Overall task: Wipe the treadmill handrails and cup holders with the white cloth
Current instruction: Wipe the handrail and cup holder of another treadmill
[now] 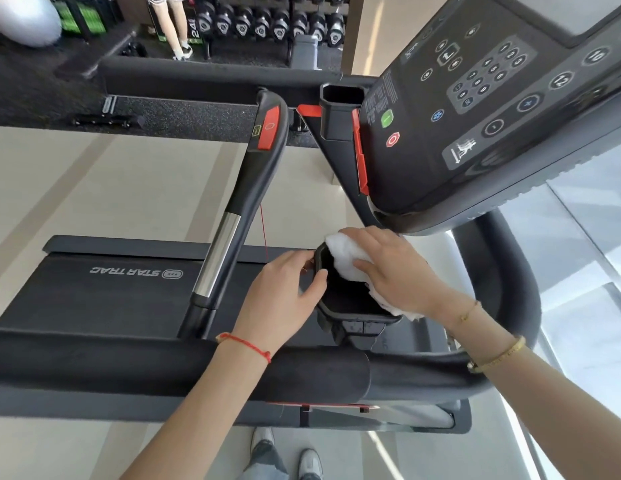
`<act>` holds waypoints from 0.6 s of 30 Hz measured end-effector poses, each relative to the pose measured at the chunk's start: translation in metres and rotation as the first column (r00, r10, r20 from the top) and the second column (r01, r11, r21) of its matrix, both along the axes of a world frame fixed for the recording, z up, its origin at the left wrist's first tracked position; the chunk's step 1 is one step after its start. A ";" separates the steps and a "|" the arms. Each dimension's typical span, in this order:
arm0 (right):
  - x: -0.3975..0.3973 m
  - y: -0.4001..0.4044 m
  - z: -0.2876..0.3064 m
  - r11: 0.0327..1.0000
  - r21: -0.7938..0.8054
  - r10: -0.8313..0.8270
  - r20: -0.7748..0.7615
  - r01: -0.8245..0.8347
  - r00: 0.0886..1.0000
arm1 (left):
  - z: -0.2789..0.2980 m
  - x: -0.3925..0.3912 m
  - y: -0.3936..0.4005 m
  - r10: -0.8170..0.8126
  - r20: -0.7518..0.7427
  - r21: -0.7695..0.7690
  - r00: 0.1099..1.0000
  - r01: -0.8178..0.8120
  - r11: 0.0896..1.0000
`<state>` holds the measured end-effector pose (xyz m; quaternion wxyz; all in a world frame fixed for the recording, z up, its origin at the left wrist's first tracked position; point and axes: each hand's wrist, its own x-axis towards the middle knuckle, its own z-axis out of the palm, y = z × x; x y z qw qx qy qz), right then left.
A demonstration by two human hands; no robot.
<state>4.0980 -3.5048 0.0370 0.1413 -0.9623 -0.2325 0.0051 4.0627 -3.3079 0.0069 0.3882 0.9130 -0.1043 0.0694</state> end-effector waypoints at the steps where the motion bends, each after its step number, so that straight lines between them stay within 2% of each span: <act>1: -0.009 -0.006 -0.002 0.995 0.077 -0.063 -0.033 0.065 0.998 | 0.000 0.000 0.000 -0.002 0.002 -0.002 1.000 0.002 1.000; 4: -0.034 -0.010 -0.009 0.945 0.238 -0.201 -0.121 0.225 0.972 | -0.001 0.001 0.000 -0.003 0.010 0.000 1.000 0.003 1.000; 10: -0.009 -0.004 -0.008 0.960 0.152 -0.216 -0.138 0.236 0.967 | -0.001 0.001 -0.001 -0.003 0.022 0.014 1.000 0.002 1.000; 15: -0.028 -0.010 -0.012 0.901 0.287 -0.268 -0.218 0.324 0.938 | -0.002 0.000 -0.001 0.000 0.022 0.007 1.000 0.000 1.000; 18: -0.040 -0.010 -0.014 0.896 0.274 -0.297 -0.212 0.349 0.931 | -0.001 0.000 -0.001 0.004 0.023 0.008 1.000 -0.004 1.000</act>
